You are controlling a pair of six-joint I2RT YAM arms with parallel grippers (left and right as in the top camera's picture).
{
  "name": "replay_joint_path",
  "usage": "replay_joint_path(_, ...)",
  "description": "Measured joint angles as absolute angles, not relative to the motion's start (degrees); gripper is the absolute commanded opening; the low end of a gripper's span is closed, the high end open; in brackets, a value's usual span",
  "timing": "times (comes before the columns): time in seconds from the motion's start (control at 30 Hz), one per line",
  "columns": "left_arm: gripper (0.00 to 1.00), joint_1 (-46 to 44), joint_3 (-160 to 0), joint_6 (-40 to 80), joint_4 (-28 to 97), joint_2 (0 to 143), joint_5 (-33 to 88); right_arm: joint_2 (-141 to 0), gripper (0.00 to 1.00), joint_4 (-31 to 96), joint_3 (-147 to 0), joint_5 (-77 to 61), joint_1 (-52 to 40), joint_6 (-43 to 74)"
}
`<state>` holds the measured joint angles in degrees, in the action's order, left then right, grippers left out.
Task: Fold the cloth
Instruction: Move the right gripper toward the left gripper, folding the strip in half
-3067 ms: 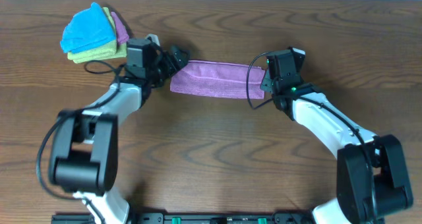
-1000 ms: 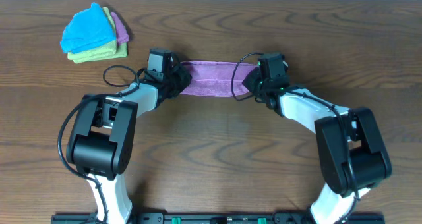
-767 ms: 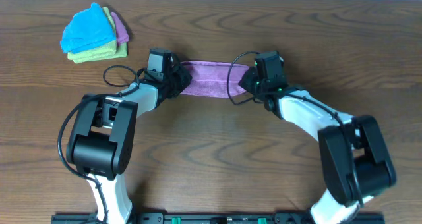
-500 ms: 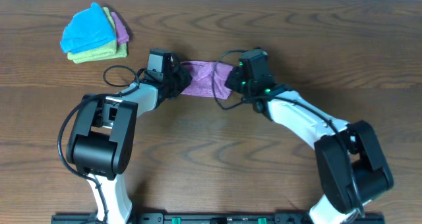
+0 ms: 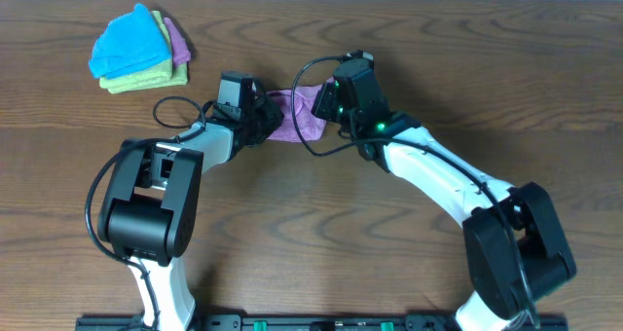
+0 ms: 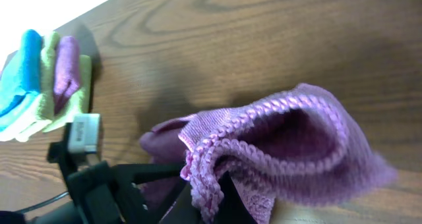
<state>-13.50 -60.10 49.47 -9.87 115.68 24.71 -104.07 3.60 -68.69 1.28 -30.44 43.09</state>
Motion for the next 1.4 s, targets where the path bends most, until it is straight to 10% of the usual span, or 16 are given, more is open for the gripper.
replay_joint_path(1.4,0.06,-3.86,-60.90,36.10,8.25,97.45,23.51,-108.64,0.01,1.37,-70.57,0.38,-37.82,35.53)
